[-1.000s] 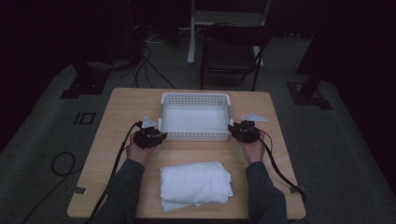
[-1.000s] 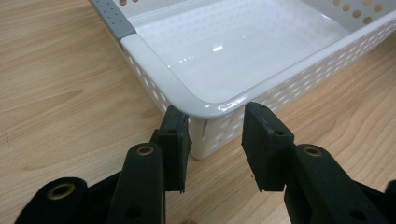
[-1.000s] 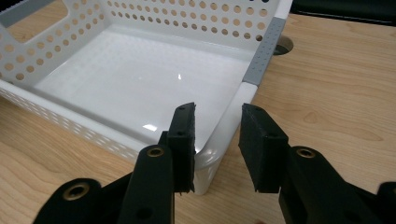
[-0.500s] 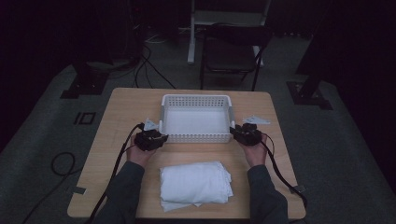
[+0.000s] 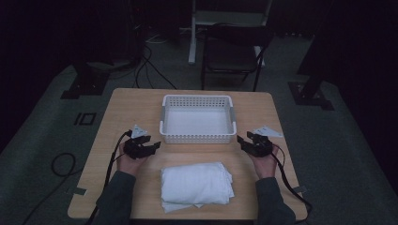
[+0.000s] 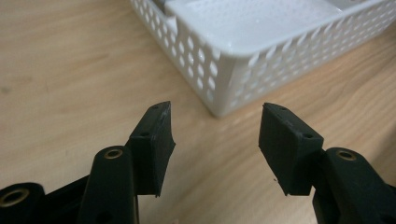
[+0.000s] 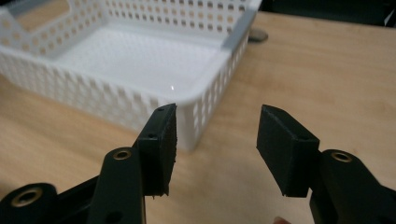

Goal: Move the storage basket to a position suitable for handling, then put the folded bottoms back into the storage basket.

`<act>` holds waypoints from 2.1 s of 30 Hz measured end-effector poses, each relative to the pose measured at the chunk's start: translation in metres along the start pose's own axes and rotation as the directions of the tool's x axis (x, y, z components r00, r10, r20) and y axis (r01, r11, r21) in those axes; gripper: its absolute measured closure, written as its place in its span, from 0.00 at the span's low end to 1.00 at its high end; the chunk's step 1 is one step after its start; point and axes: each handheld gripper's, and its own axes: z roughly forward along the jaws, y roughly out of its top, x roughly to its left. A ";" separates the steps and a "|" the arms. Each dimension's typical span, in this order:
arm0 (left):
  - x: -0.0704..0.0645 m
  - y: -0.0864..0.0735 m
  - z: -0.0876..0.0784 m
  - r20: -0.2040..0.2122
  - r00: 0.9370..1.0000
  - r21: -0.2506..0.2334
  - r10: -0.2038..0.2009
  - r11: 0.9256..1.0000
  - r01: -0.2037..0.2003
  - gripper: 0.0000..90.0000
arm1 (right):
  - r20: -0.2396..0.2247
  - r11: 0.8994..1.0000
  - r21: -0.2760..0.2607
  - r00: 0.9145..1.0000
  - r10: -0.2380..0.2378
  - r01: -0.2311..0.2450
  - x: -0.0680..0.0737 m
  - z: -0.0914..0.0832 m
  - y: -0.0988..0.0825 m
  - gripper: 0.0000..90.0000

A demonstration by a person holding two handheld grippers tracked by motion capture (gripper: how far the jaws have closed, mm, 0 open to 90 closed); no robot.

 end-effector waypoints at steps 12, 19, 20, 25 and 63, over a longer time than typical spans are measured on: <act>-0.008 -0.026 -0.009 -0.005 1.000 0.007 0.008 1.000 -0.008 0.47 | -0.002 0.997 0.069 1.000 -0.022 0.023 0.003 -0.001 -0.027 0.47; -0.014 -0.025 -0.010 0.013 1.000 -0.001 0.023 1.000 -0.023 0.47 | -0.001 0.997 0.073 0.999 -0.032 0.032 0.004 -0.003 -0.030 0.46; -0.015 -0.025 -0.010 0.016 1.000 -0.001 0.022 1.000 -0.022 0.47 | -0.001 0.997 0.072 1.000 -0.031 0.031 0.004 -0.004 -0.030 0.46; -0.018 -0.024 -0.012 0.028 0.999 -0.011 0.023 1.000 -0.023 0.47 | -0.006 0.997 0.070 0.999 -0.037 0.037 0.005 -0.005 -0.030 0.46; -0.064 -0.037 -0.050 0.118 0.990 -0.035 0.081 0.996 -0.077 0.38 | -0.137 0.987 0.070 0.982 -0.131 0.142 0.058 -0.046 -0.049 0.36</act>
